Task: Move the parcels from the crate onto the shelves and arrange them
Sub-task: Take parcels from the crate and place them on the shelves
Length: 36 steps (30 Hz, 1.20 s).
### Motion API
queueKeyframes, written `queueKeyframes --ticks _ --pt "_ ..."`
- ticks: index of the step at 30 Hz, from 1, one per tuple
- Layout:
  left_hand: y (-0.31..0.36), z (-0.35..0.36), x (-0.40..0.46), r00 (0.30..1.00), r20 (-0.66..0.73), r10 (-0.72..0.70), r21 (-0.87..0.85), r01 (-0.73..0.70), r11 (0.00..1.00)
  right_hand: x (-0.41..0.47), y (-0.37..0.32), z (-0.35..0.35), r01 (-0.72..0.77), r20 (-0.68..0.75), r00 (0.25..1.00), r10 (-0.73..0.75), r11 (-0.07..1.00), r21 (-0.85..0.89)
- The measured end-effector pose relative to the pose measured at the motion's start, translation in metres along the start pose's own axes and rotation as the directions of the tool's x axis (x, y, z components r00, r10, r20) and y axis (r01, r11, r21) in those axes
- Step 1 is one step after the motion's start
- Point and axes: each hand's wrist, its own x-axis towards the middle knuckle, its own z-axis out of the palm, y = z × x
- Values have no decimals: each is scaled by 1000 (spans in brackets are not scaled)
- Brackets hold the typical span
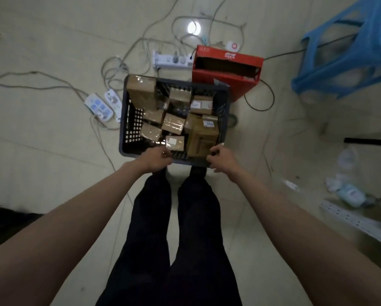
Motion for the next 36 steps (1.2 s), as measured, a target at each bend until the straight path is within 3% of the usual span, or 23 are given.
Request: queueKeyframes --ticks 5,10,15,19,24,26,30,34,36 --pt "-6 31 90 999 52 -13 -96 18 995 88 16 21 -90 -66 993 97 990 107" --pt "-7 56 193 999 12 -43 -241 45 969 180 32 34 -93 -125 987 101 993 71" --pt "2 77 294 990 -94 -104 -305 70 950 266 42 49 -43 -178 984 9 981 -187" --pt "3 98 354 977 -123 -174 -462 99 882 305 50 66 -64 -243 969 -41 910 -410" --pt "-13 111 372 980 -126 -152 -475 75 877 304 66 92 -59 -329 935 -133 856 -514" --pt "-22 109 365 986 -122 -116 -505 38 862 296 67 98 -30 -373 914 -160 889 -456" --pt "-56 111 337 991 -81 -109 -518 51 854 275 68 104 100 -391 906 -162 980 -174" --pt "-89 114 306 993 -51 -110 -561 63 825 261 68 110 2 -318 947 51 986 164" --pt "-98 115 297 995 -35 -89 -616 48 786 256 68 112 -64 -269 955 126 971 229"
